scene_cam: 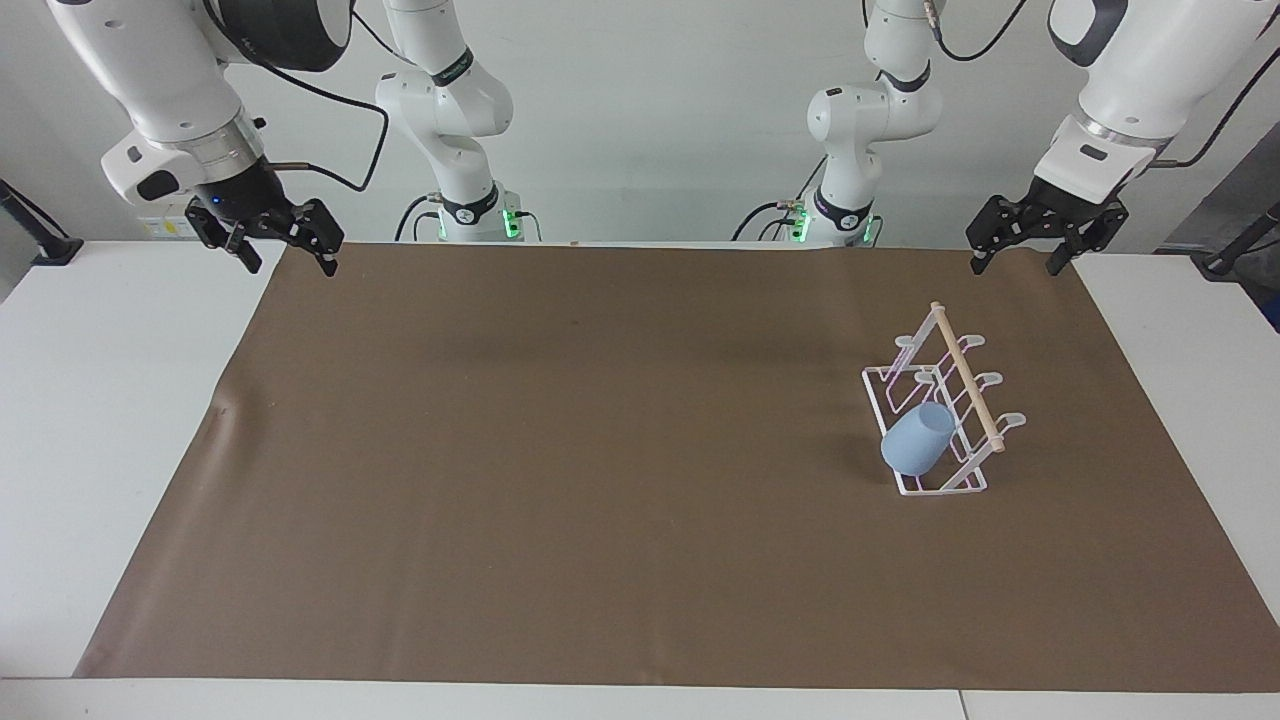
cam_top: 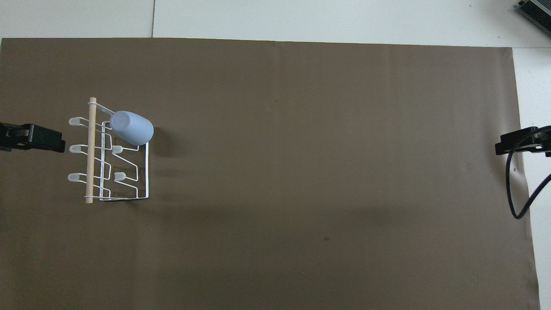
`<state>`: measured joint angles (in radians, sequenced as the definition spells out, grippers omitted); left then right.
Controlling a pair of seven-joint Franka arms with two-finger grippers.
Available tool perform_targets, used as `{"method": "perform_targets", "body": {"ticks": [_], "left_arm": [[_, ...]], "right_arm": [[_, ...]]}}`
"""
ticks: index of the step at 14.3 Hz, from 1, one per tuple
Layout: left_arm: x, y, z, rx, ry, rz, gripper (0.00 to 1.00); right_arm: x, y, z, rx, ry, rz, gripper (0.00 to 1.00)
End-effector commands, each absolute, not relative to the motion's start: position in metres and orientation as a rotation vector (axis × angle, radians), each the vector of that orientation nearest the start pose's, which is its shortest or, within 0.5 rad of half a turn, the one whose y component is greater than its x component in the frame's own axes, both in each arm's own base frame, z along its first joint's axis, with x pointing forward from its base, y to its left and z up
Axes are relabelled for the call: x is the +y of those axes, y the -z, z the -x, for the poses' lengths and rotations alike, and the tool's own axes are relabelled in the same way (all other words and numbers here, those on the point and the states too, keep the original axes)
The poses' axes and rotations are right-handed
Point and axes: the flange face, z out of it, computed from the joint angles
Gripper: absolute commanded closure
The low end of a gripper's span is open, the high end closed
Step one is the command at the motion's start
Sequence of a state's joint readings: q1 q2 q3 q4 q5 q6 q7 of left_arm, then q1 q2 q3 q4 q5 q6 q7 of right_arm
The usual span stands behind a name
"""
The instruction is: Hang cup on cup holder
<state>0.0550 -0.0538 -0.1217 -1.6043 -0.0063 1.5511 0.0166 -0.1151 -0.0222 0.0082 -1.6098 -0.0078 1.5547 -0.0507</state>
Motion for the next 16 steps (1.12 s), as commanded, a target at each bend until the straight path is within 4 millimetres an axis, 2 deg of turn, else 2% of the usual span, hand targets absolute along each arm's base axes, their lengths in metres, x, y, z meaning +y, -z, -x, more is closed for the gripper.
{"method": "perform_targets", "body": {"ticks": [1,5,9,16], "left_arm": [[-0.036,-0.64,-0.527,0.155,-0.01,3.146,0.0],[-0.03,-0.643,-0.527,0.133,-0.003,3.146,0.0],[-0.027,-0.668,-0.519,0.121,-0.022,3.142,0.0],[-0.03,-0.665,-0.515,0.127,-0.027,3.146,0.0]], "right_arm": [[-0.058,-0.618,-0.535,0.106,-0.04,3.152,0.0],[-0.058,-0.618,-0.535,0.106,-0.04,3.152,0.0],[-0.058,-0.618,-0.535,0.106,-0.038,3.152,0.0],[-0.058,-0.618,-0.535,0.106,-0.04,3.152,0.0]]}}
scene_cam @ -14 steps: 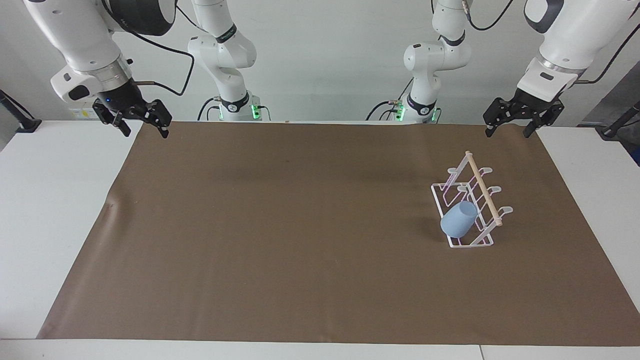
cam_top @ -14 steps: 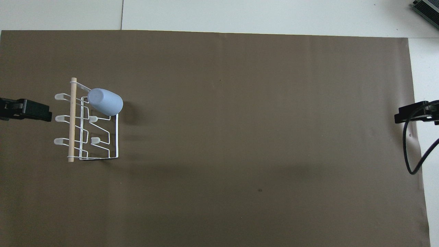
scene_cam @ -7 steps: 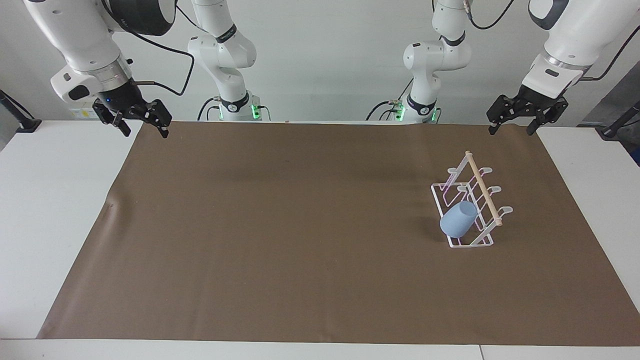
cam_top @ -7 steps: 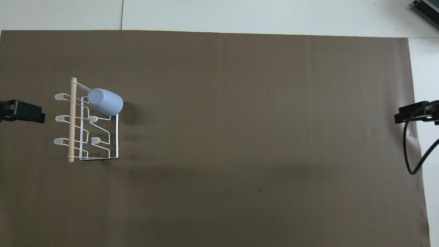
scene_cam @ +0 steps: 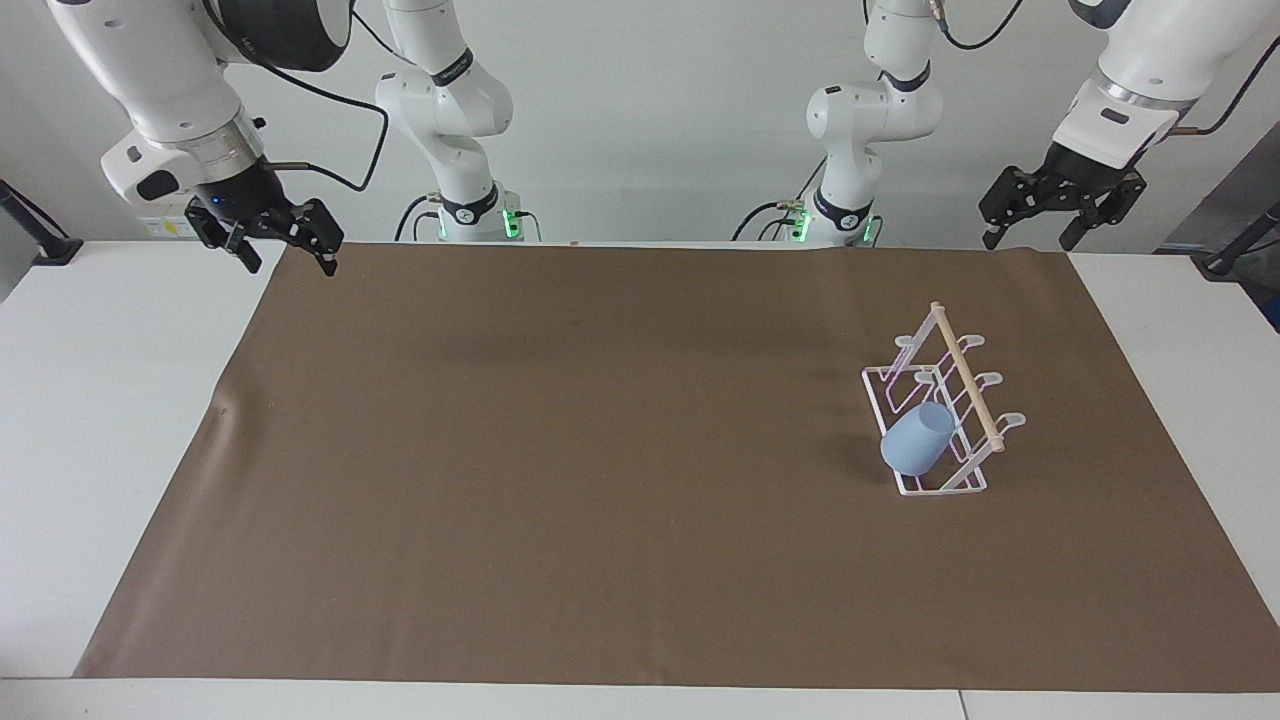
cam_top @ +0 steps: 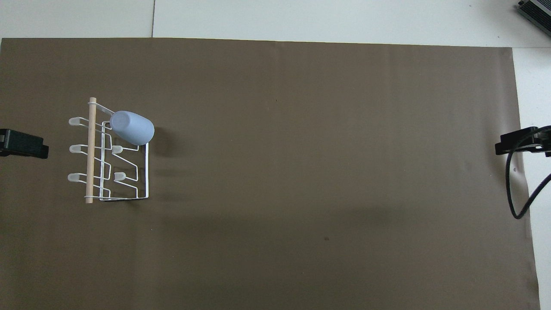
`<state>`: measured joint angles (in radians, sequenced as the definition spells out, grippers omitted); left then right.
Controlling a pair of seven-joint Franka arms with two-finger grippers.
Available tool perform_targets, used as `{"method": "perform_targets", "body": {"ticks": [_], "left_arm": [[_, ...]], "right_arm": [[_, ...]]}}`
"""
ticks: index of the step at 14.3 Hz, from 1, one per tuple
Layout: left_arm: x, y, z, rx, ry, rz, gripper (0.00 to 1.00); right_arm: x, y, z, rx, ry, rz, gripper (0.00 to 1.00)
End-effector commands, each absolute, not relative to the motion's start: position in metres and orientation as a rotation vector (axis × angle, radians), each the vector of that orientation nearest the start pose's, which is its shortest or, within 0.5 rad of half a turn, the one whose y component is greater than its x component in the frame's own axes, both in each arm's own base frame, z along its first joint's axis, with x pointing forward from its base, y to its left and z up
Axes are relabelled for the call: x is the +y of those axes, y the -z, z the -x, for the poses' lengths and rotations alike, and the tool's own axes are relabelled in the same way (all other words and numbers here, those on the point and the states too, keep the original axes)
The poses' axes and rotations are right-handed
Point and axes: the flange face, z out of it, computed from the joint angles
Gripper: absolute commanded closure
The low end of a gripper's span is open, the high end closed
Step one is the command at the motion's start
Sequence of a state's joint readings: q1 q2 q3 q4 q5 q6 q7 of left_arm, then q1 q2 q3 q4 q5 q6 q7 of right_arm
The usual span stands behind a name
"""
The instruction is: Hang cup on cup holder
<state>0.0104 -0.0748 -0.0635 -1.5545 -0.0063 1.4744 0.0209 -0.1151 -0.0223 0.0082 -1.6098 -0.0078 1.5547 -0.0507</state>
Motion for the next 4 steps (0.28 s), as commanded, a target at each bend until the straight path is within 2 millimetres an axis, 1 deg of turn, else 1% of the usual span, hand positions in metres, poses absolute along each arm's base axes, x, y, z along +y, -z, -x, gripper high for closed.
{"method": "perform_targets", "body": {"ticks": [1,4], "left_arm": [[-0.0297,-0.6651,-0.5151,0.127,-0.025,3.146,0.0],[-0.0297,-0.6653,-0.5141,0.127,-0.024,3.146,0.0]], "right_arm": [[-0.0582,-0.6177,-0.5353,0.106,-0.04,3.152,0.0],[-0.0582,-0.6184,-0.5353,0.106,-0.038,3.152,0.0]]}}
